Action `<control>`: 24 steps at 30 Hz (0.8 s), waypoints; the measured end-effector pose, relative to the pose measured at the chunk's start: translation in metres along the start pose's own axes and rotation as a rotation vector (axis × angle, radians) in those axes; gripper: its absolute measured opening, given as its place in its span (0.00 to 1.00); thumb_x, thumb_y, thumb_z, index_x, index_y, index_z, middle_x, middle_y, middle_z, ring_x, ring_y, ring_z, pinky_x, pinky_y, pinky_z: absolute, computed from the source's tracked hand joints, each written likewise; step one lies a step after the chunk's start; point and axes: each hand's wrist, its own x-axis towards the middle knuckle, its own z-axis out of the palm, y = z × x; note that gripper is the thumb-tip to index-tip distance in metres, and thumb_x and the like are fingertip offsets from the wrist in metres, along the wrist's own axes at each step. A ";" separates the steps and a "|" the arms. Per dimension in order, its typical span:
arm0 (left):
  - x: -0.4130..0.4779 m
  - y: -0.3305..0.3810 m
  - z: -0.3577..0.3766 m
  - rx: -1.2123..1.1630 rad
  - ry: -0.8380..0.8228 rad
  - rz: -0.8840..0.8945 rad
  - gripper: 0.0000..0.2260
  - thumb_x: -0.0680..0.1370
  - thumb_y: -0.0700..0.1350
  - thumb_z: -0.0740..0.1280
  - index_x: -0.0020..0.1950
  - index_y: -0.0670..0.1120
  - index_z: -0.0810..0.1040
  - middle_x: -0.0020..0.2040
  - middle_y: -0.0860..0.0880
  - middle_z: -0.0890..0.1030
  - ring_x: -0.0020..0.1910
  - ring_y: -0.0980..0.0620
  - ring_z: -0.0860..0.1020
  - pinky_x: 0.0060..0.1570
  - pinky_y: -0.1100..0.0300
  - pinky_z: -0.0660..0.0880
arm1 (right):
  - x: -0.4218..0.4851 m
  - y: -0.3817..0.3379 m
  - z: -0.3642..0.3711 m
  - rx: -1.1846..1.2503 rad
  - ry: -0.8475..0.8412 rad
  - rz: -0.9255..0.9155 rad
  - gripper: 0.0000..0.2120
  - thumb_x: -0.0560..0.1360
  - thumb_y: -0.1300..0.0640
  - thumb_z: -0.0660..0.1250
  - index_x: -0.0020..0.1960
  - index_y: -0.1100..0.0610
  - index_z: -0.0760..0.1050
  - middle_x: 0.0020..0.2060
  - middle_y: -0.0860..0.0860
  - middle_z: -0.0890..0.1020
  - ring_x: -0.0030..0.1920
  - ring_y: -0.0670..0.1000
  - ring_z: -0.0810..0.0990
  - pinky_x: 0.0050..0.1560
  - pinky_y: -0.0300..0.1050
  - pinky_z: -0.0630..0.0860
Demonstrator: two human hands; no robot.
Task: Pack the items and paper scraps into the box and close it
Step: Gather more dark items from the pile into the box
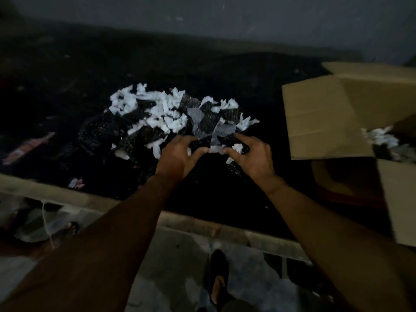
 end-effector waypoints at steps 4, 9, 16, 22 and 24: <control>0.017 0.042 -0.045 0.058 0.017 0.123 0.29 0.72 0.65 0.66 0.65 0.47 0.75 0.57 0.44 0.78 0.56 0.45 0.76 0.54 0.55 0.71 | 0.006 -0.038 -0.057 0.036 0.105 -0.080 0.30 0.66 0.43 0.77 0.64 0.53 0.77 0.52 0.56 0.83 0.53 0.54 0.81 0.56 0.50 0.77; 0.034 0.110 -0.074 0.032 0.085 0.272 0.33 0.71 0.66 0.67 0.68 0.47 0.74 0.56 0.43 0.77 0.57 0.42 0.76 0.57 0.52 0.73 | 0.002 -0.054 -0.139 0.029 0.264 -0.137 0.34 0.63 0.35 0.73 0.64 0.51 0.77 0.50 0.54 0.83 0.50 0.53 0.81 0.53 0.51 0.78; 0.044 0.227 -0.058 -0.029 0.082 0.454 0.35 0.71 0.66 0.66 0.71 0.47 0.70 0.56 0.44 0.75 0.55 0.43 0.76 0.54 0.52 0.74 | -0.024 -0.035 -0.250 -0.020 0.399 -0.130 0.34 0.64 0.36 0.72 0.64 0.53 0.77 0.57 0.52 0.82 0.57 0.50 0.80 0.58 0.41 0.73; 0.052 0.334 -0.003 -0.083 0.047 0.549 0.35 0.72 0.66 0.64 0.73 0.48 0.68 0.57 0.48 0.73 0.55 0.49 0.75 0.53 0.56 0.73 | -0.041 0.024 -0.346 -0.115 0.514 -0.115 0.29 0.66 0.42 0.75 0.62 0.56 0.78 0.56 0.52 0.83 0.55 0.49 0.81 0.54 0.37 0.72; 0.056 0.373 0.022 -0.110 0.048 0.555 0.34 0.73 0.65 0.64 0.73 0.47 0.68 0.57 0.47 0.73 0.55 0.48 0.75 0.52 0.56 0.73 | -0.046 0.053 -0.381 -0.144 0.541 -0.099 0.29 0.66 0.42 0.75 0.63 0.55 0.78 0.56 0.52 0.83 0.55 0.50 0.80 0.55 0.40 0.74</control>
